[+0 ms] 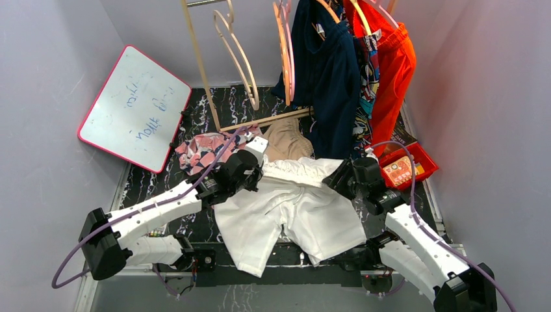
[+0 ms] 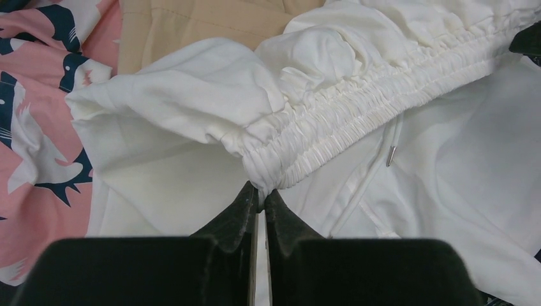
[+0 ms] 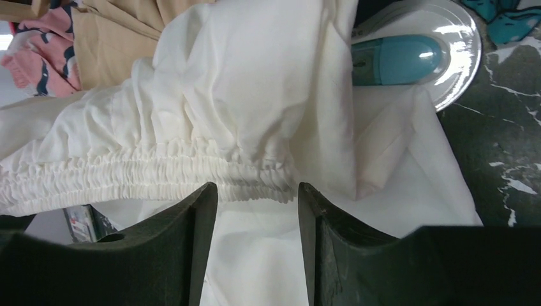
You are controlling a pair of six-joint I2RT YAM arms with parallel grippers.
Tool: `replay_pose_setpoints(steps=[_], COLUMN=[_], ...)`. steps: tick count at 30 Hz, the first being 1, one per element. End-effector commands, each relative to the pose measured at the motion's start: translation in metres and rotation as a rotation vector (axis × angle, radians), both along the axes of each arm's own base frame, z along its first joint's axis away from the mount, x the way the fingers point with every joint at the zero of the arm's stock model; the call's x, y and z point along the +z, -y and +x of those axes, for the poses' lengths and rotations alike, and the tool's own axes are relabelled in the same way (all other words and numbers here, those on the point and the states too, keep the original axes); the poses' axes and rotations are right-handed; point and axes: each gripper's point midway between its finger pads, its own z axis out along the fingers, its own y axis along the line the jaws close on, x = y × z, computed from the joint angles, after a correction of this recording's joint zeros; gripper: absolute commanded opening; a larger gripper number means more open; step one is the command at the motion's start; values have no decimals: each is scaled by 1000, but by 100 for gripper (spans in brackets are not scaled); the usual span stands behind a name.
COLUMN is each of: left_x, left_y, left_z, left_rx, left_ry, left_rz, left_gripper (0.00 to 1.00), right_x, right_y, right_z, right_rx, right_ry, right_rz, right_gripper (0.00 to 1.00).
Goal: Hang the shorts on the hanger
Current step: Adjust the shorts at the center of the board.
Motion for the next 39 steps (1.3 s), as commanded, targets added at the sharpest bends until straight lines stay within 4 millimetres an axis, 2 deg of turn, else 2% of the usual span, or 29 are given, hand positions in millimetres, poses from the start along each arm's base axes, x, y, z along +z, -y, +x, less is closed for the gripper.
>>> replay_pose_setpoints(steps=[1, 2, 5, 8, 10, 13, 16, 19, 22, 24, 25, 27, 28, 30, 34, 36, 39], left_x=[19, 21, 27, 40, 60, 102, 152, 195, 232, 249, 253, 249, 242, 225, 183, 161, 134], left_y=[-1, -1, -2, -5, -8, -15, -26, -40, -56, -67, -70, -74, -74, -66, -43, -35, -27], left_z=[-1, -1, -2, -4, -5, -9, -19, -35, -60, -76, -82, -86, -84, -80, -69, -59, -45], left_rx=[20, 20, 23, 30, 36, 35, 14, -22, -78, -108, -122, -127, -113, -104, -86, -56, -3], left_ry=[38, 39, 46, 64, 90, 148, 222, 279, 328, 352, 358, 358, 342, 292, 179, 145, 110], left_rz=[-72, -78, -96, -126, -161, -222, -314, -411, -523, -597, -620, -621, -613, -591, -536, -496, -427], left_gripper=[0, 0, 0, 0, 0, 0, 0, 0, 0, 0, 0, 0, 0, 0, 0, 0, 0], right_x=[16, 13, 12, 32, 64, 136, 207, 267, 318, 330, 327, 302, 287, 257, 216, 191, 155], right_y=[-17, -19, -26, -29, -29, -28, -22, -17, -18, -19, -19, -26, -33, -46, -65, -72, -77], right_z=[18, 18, 18, 22, 27, 30, 24, 7, -23, -37, -39, -38, -39, -41, -51, -54, -57], right_rx=[5, 11, 40, 70, 106, 174, 219, 267, 361, 397, 402, 408, 433, 464, 537, 570, 584], right_ry=[66, 56, 48, 107, 198, 384, 543, 681, 826, 876, 868, 786, 744, 664, 577, 497, 409], right_rz=[98, 100, 123, 132, 119, 82, 43, 40, 70, 91, 98, 140, 172, 262, 404, 430, 416], right_gripper=[55, 53, 36, 15, 1, 0, 0, 0, 0, 0, 0, 1, 8, 23, 48, 54, 56])
